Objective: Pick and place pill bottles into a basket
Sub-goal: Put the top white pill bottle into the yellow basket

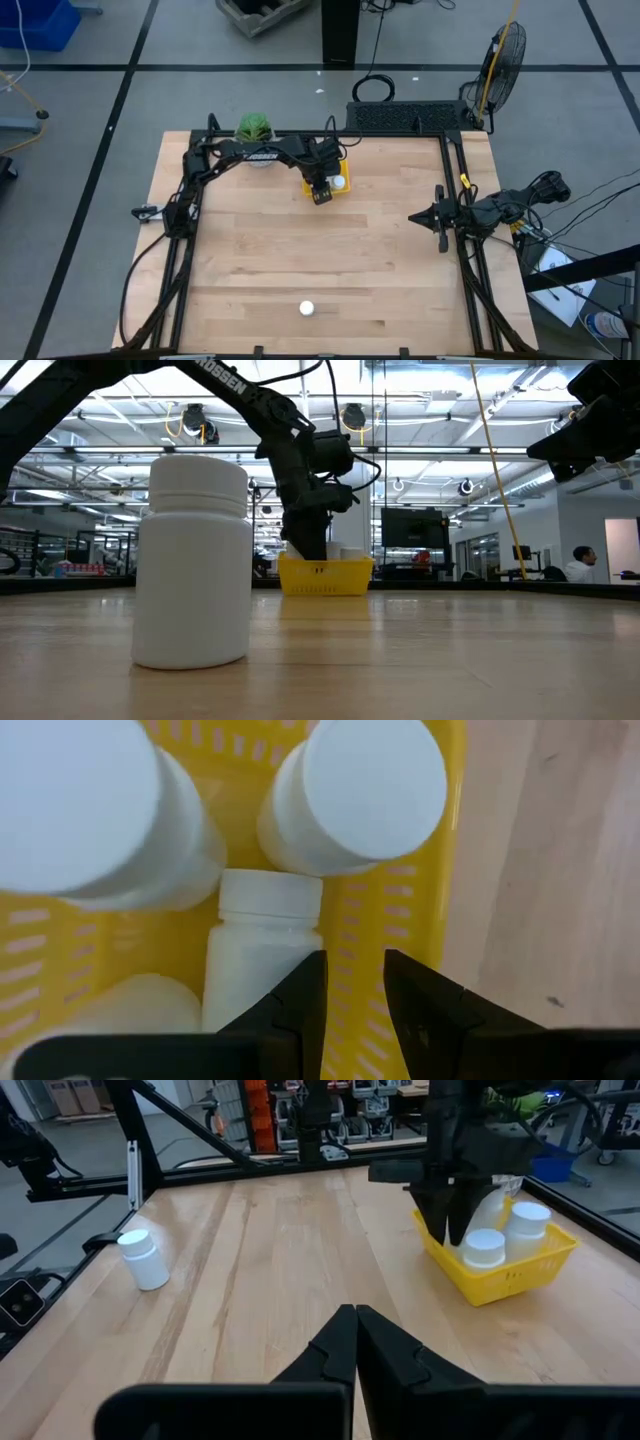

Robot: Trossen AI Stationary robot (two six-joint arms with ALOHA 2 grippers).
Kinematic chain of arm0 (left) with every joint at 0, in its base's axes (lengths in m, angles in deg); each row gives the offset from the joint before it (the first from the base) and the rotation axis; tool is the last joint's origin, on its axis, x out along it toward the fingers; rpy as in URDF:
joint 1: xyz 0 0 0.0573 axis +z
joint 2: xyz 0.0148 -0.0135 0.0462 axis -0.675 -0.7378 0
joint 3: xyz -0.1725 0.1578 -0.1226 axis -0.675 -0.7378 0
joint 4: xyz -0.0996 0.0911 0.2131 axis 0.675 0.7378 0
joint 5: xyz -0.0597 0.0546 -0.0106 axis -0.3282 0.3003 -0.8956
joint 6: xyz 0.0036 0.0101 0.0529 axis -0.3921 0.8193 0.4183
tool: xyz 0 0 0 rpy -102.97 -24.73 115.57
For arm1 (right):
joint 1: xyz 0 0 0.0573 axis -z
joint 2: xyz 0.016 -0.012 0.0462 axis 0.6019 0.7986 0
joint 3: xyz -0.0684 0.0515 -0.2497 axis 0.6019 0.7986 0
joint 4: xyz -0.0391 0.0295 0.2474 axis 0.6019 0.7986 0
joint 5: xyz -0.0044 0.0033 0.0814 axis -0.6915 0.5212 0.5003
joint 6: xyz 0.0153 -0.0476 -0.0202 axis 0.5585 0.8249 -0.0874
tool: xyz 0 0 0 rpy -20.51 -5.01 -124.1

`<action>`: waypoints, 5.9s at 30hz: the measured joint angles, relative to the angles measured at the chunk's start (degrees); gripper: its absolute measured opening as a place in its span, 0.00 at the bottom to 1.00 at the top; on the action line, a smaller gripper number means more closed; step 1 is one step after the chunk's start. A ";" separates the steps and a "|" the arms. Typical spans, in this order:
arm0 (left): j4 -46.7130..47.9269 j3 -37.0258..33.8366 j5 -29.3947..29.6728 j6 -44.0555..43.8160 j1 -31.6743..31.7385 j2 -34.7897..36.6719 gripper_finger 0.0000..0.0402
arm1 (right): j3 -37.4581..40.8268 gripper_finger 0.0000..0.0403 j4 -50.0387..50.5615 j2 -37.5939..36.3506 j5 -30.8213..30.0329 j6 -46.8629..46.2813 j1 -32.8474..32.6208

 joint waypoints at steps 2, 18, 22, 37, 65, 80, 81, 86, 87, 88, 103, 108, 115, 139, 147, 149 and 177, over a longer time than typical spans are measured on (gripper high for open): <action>-0.20 0.00 1.15 0.39 -0.01 0.00 0.28 | 0.00 0.00 0.00 0.00 -0.02 0.01 0.02; -0.52 0.00 1.82 -1.17 1.97 1.22 0.28 | 0.00 0.00 0.01 0.00 -0.04 0.00 0.01; -0.92 -0.41 1.34 -2.37 2.59 1.22 0.28 | 0.00 0.00 0.00 0.00 -0.04 0.00 0.02; -2.61 -0.96 3.96 -4.82 3.14 1.73 0.28 | 0.00 0.00 0.00 0.00 -0.04 -0.01 0.00; 2.36 -0.66 -1.21 0.98 4.71 -0.52 0.28 | 0.00 0.00 0.00 0.00 -0.04 -0.01 0.00; 2.82 -0.96 -8.69 5.44 4.89 -0.44 0.28 | 0.00 0.00 0.00 0.00 -0.02 0.00 0.01; 2.88 -0.96 -8.70 5.30 4.91 -0.44 0.28 | 0.00 0.00 0.00 0.00 -0.02 -0.01 0.01; 4.04 -0.96 -8.48 6.10 4.97 -0.41 0.28 | 0.00 0.00 0.00 0.00 0.00 0.01 0.02; 4.09 -0.96 -8.48 6.59 4.95 -0.37 0.28 | 0.00 0.00 0.00 0.00 0.00 -0.01 0.00; 4.15 -0.96 -8.64 6.83 4.95 -0.37 0.28 | 0.00 0.00 0.00 0.00 0.00 0.00 0.00; 7.46 -1.01 -11.07 12.09 4.53 -0.35 0.41 | 0.00 0.00 0.00 0.01 0.00 0.01 0.02; 7.91 -0.98 -6.61 13.34 3.96 -0.35 0.47 | 0.00 0.00 0.00 0.00 0.00 0.01 0.00; 7.31 -0.98 -3.84 13.62 2.71 -0.35 0.49 | 0.00 0.00 0.00 0.01 0.00 0.00 0.01; 5.27 -0.74 -4.26 13.18 2.24 -0.04 0.14 | 0.00 0.00 0.00 0.02 -0.02 0.00 0.01; 7.38 -0.22 -3.01 11.19 2.20 0.40 0.01 | 0.00 0.00 0.00 0.02 -0.02 -0.01 0.00; 8.09 -0.01 -0.69 10.19 2.17 0.98 0.01 | 0.00 0.00 0.00 0.02 -0.04 0.01 0.00; 17.93 -1.18 -1.13 16.97 3.18 2.58 0.25 | 0.00 0.00 0.00 0.02 -0.02 0.01 0.02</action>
